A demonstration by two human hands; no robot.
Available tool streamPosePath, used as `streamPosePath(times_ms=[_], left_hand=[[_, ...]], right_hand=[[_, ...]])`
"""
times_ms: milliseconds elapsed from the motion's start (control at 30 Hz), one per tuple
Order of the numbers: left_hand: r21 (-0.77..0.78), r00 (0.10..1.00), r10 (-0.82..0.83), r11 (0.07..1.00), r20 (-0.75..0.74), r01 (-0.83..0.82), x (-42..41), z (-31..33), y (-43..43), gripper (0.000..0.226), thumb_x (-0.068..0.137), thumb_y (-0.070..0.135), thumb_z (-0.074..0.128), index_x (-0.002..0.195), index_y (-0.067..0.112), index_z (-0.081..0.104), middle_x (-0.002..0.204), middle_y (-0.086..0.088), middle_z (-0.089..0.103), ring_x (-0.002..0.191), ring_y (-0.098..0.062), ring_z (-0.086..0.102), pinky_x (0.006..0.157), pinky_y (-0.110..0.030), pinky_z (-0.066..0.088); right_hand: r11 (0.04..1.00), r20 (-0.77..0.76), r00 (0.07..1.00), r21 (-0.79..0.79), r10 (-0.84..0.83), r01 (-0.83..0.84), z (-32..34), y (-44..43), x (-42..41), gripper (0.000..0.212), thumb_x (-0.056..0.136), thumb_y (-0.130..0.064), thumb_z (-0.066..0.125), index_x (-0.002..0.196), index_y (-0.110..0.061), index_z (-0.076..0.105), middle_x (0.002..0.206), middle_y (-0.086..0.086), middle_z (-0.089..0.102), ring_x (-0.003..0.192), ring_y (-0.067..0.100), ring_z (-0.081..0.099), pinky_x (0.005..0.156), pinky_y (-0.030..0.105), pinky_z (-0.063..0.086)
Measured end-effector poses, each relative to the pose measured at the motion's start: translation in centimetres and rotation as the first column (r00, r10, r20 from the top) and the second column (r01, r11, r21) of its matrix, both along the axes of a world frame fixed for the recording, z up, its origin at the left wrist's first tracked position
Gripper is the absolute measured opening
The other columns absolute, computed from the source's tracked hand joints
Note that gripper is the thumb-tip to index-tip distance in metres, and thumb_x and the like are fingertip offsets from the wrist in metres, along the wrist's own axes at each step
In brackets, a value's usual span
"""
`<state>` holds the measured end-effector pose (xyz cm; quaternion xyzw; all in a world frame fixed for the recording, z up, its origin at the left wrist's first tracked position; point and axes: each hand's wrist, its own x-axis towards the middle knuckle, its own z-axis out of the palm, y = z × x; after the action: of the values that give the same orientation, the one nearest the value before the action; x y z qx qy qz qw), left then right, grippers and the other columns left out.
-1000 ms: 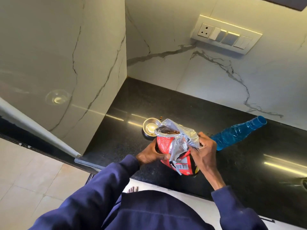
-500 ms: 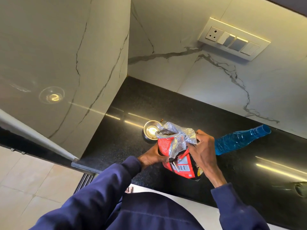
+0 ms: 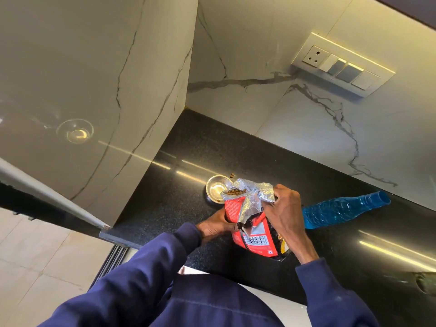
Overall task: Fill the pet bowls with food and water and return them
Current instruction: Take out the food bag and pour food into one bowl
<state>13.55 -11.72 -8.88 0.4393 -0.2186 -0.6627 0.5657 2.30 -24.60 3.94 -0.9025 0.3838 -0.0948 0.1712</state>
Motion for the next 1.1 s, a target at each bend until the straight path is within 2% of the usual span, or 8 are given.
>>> streamPosePath(times_ms=[367, 500, 667, 733, 800, 867, 1000, 1100], left_hand=[[0.046, 0.993, -0.023, 0.999, -0.112, 0.028, 0.3, -0.2, -0.2, 0.102, 0.041, 0.044, 0.101, 0.129, 0.025, 0.054, 0.113, 0.008, 0.077, 0.106, -0.008, 0.073, 0.087, -0.025, 0.060], [0.058, 0.993, -0.030, 0.998, -0.112, 0.036, 0.5, -0.4, -0.3, 0.104, 0.039, 0.045, 0.101, 0.130, 0.024, 0.055, 0.121, 0.003, 0.072, 0.111, -0.012, 0.070, 0.098, -0.032, 0.058], [0.061, 0.994, -0.039, 0.997, -0.106, 0.046, 0.6, -0.7, -0.3, 0.101, 0.045, 0.043, 0.100, 0.133, 0.024, 0.054, 0.128, -0.002, 0.068, 0.122, -0.021, 0.063, 0.113, -0.046, 0.047], [0.070, 0.993, -0.038, 0.997, -0.115, 0.046, 0.6, -0.7, -0.3, 0.098, 0.045, 0.043, 0.100, 0.131, 0.026, 0.056, 0.124, 0.001, 0.071, 0.117, -0.016, 0.067, 0.107, -0.040, 0.052], [0.076, 0.991, -0.041, 0.996, -0.131, 0.051, 0.6, -0.6, -0.3, 0.097, 0.043, 0.043, 0.101, 0.128, 0.027, 0.057, 0.120, 0.005, 0.073, 0.113, -0.012, 0.069, 0.102, -0.033, 0.055], [0.072, 0.990, -0.041, 0.996, -0.138, 0.051, 0.7, -0.5, -0.3, 0.097, 0.042, 0.043, 0.101, 0.127, 0.028, 0.057, 0.120, 0.005, 0.073, 0.113, -0.012, 0.068, 0.103, -0.034, 0.054], [0.065, 0.988, -0.032, 0.997, -0.149, 0.042, 0.8, -0.5, -0.3, 0.099, 0.040, 0.045, 0.101, 0.127, 0.029, 0.056, 0.123, 0.001, 0.069, 0.115, -0.014, 0.067, 0.105, -0.036, 0.052], [0.057, 0.986, -0.028, 0.998, -0.165, 0.038, 0.8, -0.3, -0.3, 0.103, 0.036, 0.045, 0.102, 0.126, 0.027, 0.056, 0.123, 0.000, 0.068, 0.115, -0.016, 0.065, 0.107, -0.039, 0.049]], right_hand=[[1.000, -0.082, 0.997, -0.013, -0.007, 0.006, -0.2, -0.4, 1.7, 0.020, 0.086, -0.019, 0.082, 0.090, -0.002, 0.072, 0.082, 0.008, 0.071, 0.070, 0.020, 0.069, 0.065, 0.037, 0.062], [1.000, -0.090, 0.996, 0.001, -0.004, 0.005, -0.3, -0.5, 2.0, 0.020, 0.087, -0.019, 0.081, 0.094, -0.003, 0.072, 0.084, 0.009, 0.072, 0.071, 0.019, 0.071, 0.066, 0.037, 0.063], [1.000, -0.086, 0.996, 0.001, 0.001, -0.001, -0.5, -0.7, 2.2, 0.018, 0.084, -0.016, 0.083, 0.082, -0.005, 0.069, 0.071, 0.003, 0.066, 0.062, 0.015, 0.066, 0.053, 0.025, 0.054], [1.000, -0.090, 0.996, 0.001, 0.006, -0.006, -0.6, -0.8, 2.3, 0.018, 0.084, -0.015, 0.083, 0.080, -0.005, 0.068, 0.070, 0.001, 0.063, 0.061, 0.014, 0.064, 0.052, 0.022, 0.051], [1.000, -0.092, 0.996, 0.005, 0.011, -0.010, -0.7, -0.9, 2.3, 0.017, 0.084, -0.015, 0.083, 0.081, -0.005, 0.069, 0.072, 0.003, 0.066, 0.063, 0.015, 0.065, 0.055, 0.026, 0.055], [1.000, -0.092, 0.996, 0.003, 0.013, -0.012, -0.7, -0.9, 2.3, 0.017, 0.084, -0.015, 0.083, 0.082, -0.005, 0.070, 0.073, 0.003, 0.066, 0.063, 0.015, 0.066, 0.056, 0.027, 0.056], [1.000, -0.100, 0.995, 0.004, 0.018, -0.018, -0.9, -1.0, 2.6, 0.017, 0.084, -0.015, 0.083, 0.081, -0.007, 0.069, 0.070, -0.001, 0.062, 0.060, 0.012, 0.063, 0.051, 0.016, 0.045], [1.000, -0.104, 0.994, 0.003, 0.024, -0.023, -1.1, -1.0, 2.8, 0.022, 0.084, -0.015, 0.083, 0.075, -0.013, 0.063, 0.064, -0.010, 0.053, 0.054, 0.003, 0.055, 0.050, 0.013, 0.038]])
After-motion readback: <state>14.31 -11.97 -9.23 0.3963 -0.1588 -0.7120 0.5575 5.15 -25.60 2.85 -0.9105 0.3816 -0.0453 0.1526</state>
